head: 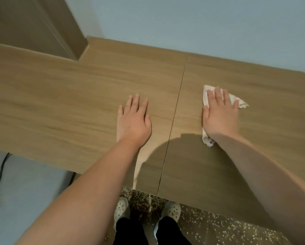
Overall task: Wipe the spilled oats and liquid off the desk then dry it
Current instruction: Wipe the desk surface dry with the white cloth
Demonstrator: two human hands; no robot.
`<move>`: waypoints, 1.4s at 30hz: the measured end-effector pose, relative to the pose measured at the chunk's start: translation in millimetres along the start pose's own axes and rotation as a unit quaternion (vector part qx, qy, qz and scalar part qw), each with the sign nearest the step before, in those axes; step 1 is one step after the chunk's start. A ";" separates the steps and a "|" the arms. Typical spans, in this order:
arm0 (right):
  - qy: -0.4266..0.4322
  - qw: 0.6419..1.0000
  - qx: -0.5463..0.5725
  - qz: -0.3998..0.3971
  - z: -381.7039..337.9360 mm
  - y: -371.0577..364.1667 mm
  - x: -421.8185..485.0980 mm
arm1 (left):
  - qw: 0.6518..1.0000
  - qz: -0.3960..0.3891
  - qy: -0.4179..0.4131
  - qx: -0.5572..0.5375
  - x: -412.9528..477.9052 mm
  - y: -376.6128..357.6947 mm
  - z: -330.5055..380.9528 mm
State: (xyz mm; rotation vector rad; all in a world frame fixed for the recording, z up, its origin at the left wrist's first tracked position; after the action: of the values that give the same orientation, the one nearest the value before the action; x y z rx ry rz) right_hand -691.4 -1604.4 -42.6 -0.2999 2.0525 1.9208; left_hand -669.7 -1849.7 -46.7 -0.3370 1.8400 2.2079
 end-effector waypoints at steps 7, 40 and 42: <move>0.416 0.900 -0.127 -0.036 -71.3 -57.8 -119.2 | 1.000 0.002 -0.001 -0.010 -1.7 3.9 0.5; 0.196 0.968 -0.150 -0.041 -15.6 -8.7 -21.9 | 1.000 0.011 0.001 -0.004 -1.6 2.5 1.9; 0.030 0.999 -0.024 0.004 13.0 12.1 8.9 | 1.000 0.009 0.000 -0.002 -1.7 1.7 2.0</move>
State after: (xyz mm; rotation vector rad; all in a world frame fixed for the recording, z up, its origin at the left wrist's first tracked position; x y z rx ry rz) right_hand -702.9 -1590.0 -35.2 -0.3660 2.0513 1.9907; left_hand -668.7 -1848.1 -44.2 -0.3224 1.8471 2.2234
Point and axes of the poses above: each hand's wrist, its own x-axis towards the middle knuckle, its own y-axis out of the back of the hand, z = x × y, the point moved 6 cm from there along x, towards the middle knuckle, and after that the axes turned 12 degrees about -z, right-handed, at the moved point
